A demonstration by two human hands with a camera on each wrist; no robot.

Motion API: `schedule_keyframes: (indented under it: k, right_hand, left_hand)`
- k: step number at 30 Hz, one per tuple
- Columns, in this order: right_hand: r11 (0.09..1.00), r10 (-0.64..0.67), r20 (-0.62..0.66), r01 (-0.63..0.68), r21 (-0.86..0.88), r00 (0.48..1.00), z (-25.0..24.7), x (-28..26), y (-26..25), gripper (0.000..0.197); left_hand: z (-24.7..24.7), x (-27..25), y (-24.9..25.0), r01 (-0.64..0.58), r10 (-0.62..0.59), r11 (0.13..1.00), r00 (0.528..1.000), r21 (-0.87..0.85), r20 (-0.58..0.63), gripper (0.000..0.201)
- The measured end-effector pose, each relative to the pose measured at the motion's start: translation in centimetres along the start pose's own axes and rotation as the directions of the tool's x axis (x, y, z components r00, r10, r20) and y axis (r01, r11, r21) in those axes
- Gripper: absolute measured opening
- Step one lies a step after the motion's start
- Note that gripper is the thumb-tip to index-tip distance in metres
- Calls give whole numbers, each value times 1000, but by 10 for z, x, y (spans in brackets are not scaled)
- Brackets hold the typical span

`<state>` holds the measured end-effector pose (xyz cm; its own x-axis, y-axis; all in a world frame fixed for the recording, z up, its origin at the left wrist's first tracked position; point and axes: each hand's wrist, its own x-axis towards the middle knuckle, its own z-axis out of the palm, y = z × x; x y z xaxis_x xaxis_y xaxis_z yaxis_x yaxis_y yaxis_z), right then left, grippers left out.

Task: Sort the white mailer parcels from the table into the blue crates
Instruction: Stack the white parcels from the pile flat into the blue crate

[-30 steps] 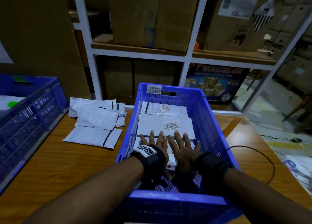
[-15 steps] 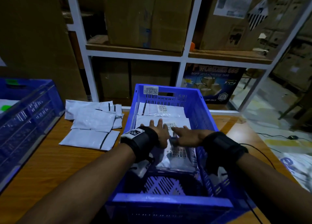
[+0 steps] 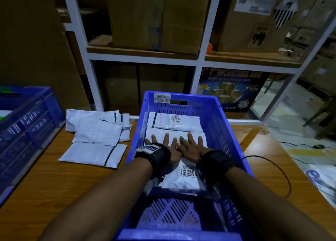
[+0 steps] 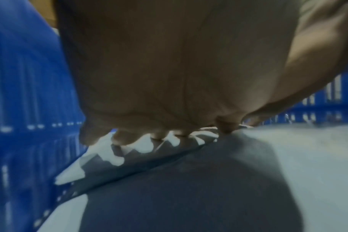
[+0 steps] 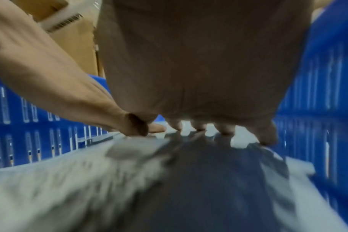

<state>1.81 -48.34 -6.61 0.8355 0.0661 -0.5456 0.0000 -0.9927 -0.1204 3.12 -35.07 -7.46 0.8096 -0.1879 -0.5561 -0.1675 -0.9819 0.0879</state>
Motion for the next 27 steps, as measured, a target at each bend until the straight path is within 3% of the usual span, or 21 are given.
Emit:
schedule_keyframes:
  k: [2, 6, 13, 17, 19, 22, 24, 26, 27]
  right_hand:
    - [999, 7, 14, -6, -32, 1000, 4, 3, 1, 66]
    - [992, -18, -2, 18, -124, 1000, 7, 3, -2, 55]
    - [988, -35, 39, 41, -146, 999, 8, 8, -2, 56]
    - [987, -89, 17, 91, -130, 996, 7, 15, 4, 55]
    - [992, -93, -7, 92, -82, 996, 4, 16, 9, 68]
    - [998, -58, -145, 58, 0, 988, 4, 32, 18, 92]
    - [997, -73, -225, 72, -11, 972, -11, 24, 15, 80]
    - [999, -51, -295, 52, -5, 954, -26, 16, 13, 56]
    - [999, -47, -334, 46, -10, 941, -33, 17, 14, 53]
  left_hand:
    - [2, 0, -1, 0, 0, 1000, 1000, -2, -11, 69]
    - [11, -5, -1, -17, 12, 999, 989, -34, -145, 68]
    - [15, 6, -5, 13, -15, 999, 999, -45, -45, 69]
    - [13, 1, -3, -3, -9, 995, 993, -96, -119, 65]
    - [10, -1, 0, 1, -17, 996, 985, -91, -172, 67]
    - [-3, -7, 4, 14, -16, 1000, 993, -23, -119, 76]
    - [-18, -10, 7, 5, -4, 1000, 995, 7, -95, 79]
    - [-33, -8, 8, -11, 8, 1000, 991, -16, -135, 77]
    - [-39, -5, 9, -13, 9, 1000, 987, -27, -158, 75]
